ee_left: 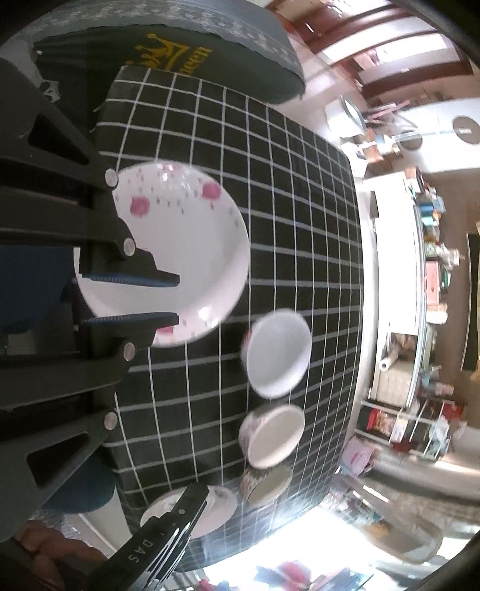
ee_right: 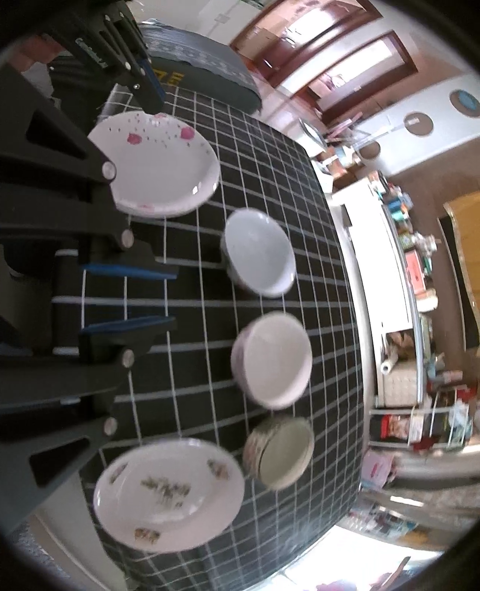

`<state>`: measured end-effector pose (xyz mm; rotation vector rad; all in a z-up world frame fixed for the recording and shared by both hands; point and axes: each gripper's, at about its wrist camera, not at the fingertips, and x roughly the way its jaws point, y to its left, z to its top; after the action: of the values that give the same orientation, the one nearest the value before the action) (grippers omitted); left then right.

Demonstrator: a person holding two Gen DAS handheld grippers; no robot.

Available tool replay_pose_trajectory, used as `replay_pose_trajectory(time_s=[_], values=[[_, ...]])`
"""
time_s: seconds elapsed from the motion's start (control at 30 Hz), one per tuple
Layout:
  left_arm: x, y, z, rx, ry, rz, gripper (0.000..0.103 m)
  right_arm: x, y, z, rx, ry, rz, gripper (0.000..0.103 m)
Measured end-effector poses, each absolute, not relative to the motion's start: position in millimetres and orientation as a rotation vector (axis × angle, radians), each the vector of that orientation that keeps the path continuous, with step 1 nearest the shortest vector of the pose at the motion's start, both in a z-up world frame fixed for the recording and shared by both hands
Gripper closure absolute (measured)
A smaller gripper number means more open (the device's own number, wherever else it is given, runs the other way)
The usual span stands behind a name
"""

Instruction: Organize plates and bowls

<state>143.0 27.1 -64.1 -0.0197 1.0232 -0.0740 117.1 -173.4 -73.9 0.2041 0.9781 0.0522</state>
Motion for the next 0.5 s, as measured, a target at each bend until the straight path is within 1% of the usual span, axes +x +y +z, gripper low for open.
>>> replay_pose_trajectory(time_s=[0.2, 0.5], values=[[146.1, -19.4, -65.2, 0.024, 1.026, -0.16, 0.092, 105.0, -206.0, -66.9, 0.233, 0.957, -0.012, 0.078], [154.4, -81.4, -65.3, 0.067, 1.039, -0.26, 0.092, 98.6, -259.0, -71.6, 0.315, 0.956, -0.099, 0.078]])
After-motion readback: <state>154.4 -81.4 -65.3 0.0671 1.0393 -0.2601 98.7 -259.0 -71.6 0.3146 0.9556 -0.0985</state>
